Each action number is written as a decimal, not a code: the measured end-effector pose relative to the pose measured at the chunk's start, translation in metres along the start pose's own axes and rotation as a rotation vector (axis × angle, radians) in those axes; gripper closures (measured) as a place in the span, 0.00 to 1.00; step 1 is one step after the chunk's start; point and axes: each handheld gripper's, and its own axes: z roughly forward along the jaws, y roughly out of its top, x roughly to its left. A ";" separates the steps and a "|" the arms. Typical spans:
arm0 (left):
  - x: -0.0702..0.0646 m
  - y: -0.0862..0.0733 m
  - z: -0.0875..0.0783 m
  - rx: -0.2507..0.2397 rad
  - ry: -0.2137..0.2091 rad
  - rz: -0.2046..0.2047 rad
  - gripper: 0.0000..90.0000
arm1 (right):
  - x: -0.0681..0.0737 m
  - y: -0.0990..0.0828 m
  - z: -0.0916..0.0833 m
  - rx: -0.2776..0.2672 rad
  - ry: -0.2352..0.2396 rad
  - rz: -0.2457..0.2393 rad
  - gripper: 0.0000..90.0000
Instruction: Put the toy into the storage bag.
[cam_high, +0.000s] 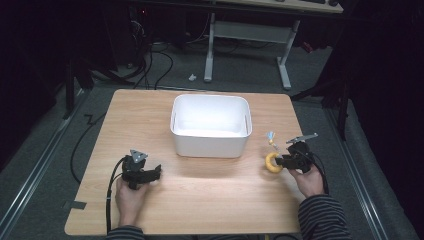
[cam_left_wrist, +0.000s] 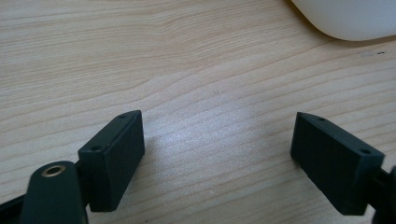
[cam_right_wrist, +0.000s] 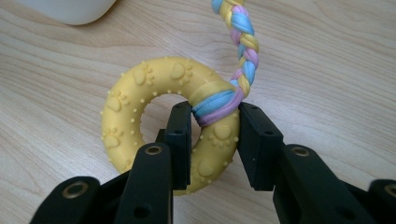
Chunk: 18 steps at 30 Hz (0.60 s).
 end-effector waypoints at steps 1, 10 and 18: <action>0.000 0.000 0.000 0.000 0.000 0.000 0.20 | -0.001 0.000 -0.005 -0.009 -0.004 0.000 0.75; 0.000 0.000 0.000 0.000 0.001 0.000 0.20 | -0.001 0.004 -0.028 -0.064 0.013 -0.013 0.75; 0.000 0.000 0.000 0.000 0.001 0.000 0.20 | -0.005 0.013 -0.042 -0.113 0.012 -0.004 0.75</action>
